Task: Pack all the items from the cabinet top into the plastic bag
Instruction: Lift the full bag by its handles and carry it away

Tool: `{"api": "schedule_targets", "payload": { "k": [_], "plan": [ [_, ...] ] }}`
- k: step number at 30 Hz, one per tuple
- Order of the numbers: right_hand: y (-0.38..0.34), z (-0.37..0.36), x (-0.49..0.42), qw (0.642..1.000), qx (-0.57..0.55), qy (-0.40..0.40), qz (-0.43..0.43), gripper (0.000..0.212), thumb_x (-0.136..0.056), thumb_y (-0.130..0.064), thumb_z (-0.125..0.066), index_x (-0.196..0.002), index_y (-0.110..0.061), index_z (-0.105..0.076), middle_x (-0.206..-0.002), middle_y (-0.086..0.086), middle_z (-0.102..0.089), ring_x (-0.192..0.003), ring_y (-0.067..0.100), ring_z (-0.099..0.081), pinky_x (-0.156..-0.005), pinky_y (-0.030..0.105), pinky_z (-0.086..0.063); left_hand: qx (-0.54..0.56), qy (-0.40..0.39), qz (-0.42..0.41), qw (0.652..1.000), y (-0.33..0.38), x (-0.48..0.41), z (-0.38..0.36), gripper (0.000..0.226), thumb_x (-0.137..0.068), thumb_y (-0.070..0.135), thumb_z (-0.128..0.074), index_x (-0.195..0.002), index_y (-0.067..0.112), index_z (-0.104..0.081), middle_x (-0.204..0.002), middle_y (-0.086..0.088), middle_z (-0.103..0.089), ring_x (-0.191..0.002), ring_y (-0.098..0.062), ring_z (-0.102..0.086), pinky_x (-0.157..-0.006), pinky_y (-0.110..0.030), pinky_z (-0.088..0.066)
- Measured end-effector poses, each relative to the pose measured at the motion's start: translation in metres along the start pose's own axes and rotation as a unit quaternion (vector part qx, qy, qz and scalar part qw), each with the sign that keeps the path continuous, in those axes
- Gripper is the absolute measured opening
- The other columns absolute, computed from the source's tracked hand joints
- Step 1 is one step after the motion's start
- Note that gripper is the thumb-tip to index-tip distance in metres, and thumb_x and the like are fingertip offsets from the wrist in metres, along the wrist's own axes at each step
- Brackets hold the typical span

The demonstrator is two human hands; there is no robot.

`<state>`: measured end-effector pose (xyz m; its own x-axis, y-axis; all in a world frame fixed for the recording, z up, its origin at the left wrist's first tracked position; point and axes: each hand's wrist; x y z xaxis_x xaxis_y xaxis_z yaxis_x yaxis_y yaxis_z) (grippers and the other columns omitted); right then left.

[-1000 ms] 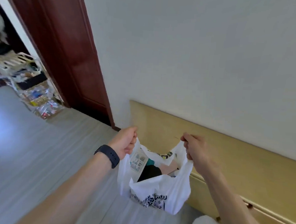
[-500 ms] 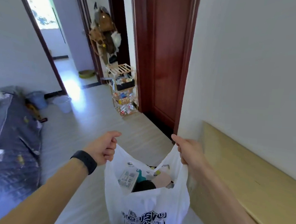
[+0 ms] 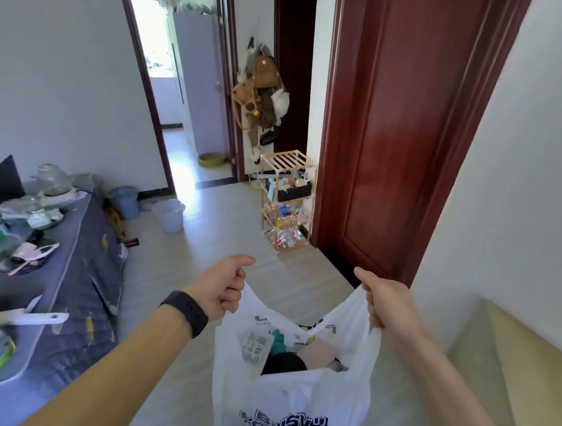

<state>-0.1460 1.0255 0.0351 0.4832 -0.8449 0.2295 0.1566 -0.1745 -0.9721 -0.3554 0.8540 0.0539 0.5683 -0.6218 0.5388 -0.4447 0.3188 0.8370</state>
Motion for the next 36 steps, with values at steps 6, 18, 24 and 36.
{"api": "schedule_targets", "payload": {
  "k": [6, 18, 24, 36],
  "plan": [
    [-0.021, -0.08, -0.097, 1.0, 0.005, -0.01, -0.009, 0.035, -0.087, -0.039, -0.068, -0.076, -0.015, -0.045, -0.056, -0.003, -0.024, -0.049, 0.014, -0.019, -0.048, 0.029, -0.018, 0.012, 0.012, 0.01, 1.0, 0.059, -0.089, 0.049, 0.037, -0.093, 0.034, -0.06, -0.067, 0.021, -0.036, -0.045, 0.008, -0.022, -0.03, -0.008, -0.014, -0.033, -0.017, -0.012],
    [-0.091, -0.227, -0.33, 0.994, 0.018, -0.084, -0.061, 0.028, -0.099, -0.021, -0.045, -0.072, -0.014, -0.05, -0.044, -0.008, -0.03, -0.038, 0.008, -0.02, -0.039, 0.024, -0.015, 0.077, 0.058, 0.015, 0.995, 0.182, -0.289, 0.13, 0.032, -0.1, 0.015, -0.032, -0.072, 0.013, -0.046, -0.043, 0.008, -0.023, -0.029, -0.007, -0.015, -0.031, -0.015, -0.012],
    [-0.124, -0.29, -0.439, 0.989, -0.046, -0.092, -0.105, 0.034, -0.101, -0.03, -0.046, -0.078, -0.009, -0.059, -0.047, -0.003, -0.054, -0.038, 0.009, -0.038, -0.04, 0.021, -0.025, 0.074, 0.037, 0.017, 0.996, 0.253, -0.395, 0.155, 0.024, -0.096, 0.03, -0.052, -0.08, 0.014, -0.047, -0.041, 0.008, -0.03, -0.03, -0.007, -0.017, -0.034, -0.017, -0.014],
    [-0.172, -0.426, -0.654, 0.992, -0.066, -0.016, -0.107, 0.026, -0.099, -0.029, -0.049, -0.083, -0.011, -0.061, -0.054, -0.005, -0.057, -0.045, 0.009, -0.037, -0.047, 0.023, -0.025, 0.037, -0.021, 0.044, 0.998, 0.413, -0.653, 0.224, 0.027, -0.091, 0.033, -0.061, -0.1, 0.011, -0.049, -0.084, -0.003, -0.062, -0.044, -0.008, -0.028, -0.046, -0.02, -0.027]
  ]
}}
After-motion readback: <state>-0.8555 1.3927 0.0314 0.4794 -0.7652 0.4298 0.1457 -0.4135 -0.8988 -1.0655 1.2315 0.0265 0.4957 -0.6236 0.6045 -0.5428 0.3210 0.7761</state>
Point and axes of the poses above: each hand's wrist, its own x-axis away from the middle knuckle, its own z-axis out of the back of the hand, y = z × x
